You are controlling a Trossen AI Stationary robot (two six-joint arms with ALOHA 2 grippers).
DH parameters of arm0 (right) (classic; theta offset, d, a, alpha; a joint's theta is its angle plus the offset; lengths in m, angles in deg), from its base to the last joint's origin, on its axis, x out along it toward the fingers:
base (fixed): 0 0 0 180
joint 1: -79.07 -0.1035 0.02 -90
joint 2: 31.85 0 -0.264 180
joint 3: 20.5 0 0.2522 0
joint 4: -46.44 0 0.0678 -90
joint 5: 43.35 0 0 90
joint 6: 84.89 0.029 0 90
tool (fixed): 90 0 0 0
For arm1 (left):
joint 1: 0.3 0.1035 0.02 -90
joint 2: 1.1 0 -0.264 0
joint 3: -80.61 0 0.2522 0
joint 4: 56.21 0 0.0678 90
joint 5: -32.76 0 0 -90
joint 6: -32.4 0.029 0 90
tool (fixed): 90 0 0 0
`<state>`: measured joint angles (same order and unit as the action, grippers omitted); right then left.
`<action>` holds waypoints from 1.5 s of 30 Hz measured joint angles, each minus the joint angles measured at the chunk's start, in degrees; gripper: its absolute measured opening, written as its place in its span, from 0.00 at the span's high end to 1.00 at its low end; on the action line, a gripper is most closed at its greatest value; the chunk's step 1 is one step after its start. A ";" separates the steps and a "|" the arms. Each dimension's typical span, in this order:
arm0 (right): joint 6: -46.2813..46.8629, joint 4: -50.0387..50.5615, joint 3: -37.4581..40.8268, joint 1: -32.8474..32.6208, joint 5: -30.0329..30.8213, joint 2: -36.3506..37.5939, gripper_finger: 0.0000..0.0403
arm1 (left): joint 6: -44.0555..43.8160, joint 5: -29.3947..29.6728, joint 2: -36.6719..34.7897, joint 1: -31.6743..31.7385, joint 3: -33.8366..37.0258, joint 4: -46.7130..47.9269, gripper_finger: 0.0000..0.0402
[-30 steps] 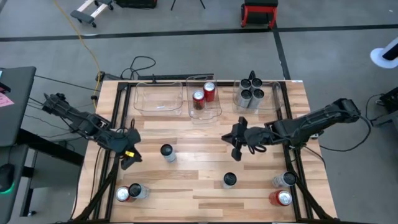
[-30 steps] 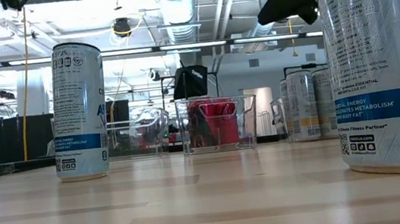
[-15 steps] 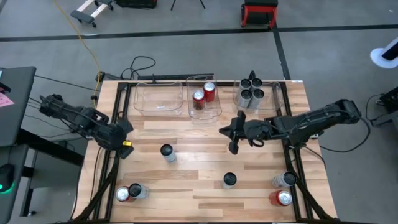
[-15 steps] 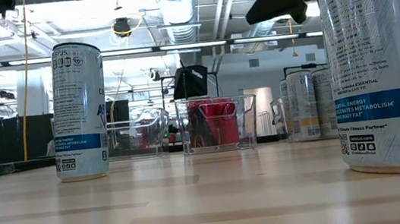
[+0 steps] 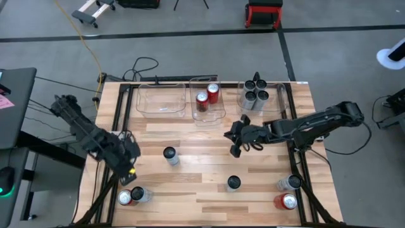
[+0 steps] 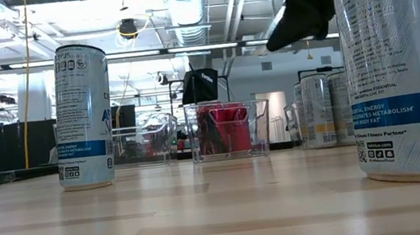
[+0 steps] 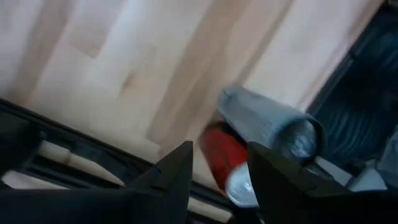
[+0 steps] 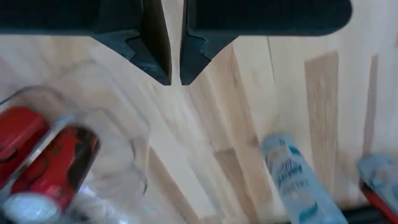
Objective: Sort soda cans
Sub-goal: Put the red-black soda can into the middle transparent bin
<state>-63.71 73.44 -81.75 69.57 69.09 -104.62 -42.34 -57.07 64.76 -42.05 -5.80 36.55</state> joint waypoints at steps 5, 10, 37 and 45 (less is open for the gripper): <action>3.58 -0.32 0.01 -0.28 0.04 -4.28 0.87 | -7.96 3.17 2.15 -7.84 -3.02 0.74 0.61; 4.35 -1.25 0.01 -0.21 1.67 -7.01 0.87 | -16.36 3.90 4.43 -15.80 -3.04 0.67 0.60; 1.40 -12.48 0.01 -7.78 3.34 -5.84 0.87 | -19.97 5.45 17.63 -24.37 -3.02 -9.11 0.06; 1.17 -12.55 0.01 -7.75 3.32 -5.84 0.87 | -20.24 5.52 17.67 -24.17 -3.02 -9.01 0.01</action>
<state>-62.54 60.90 -81.74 61.81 72.41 -110.46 -62.57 -51.55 82.42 -66.21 -8.81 27.54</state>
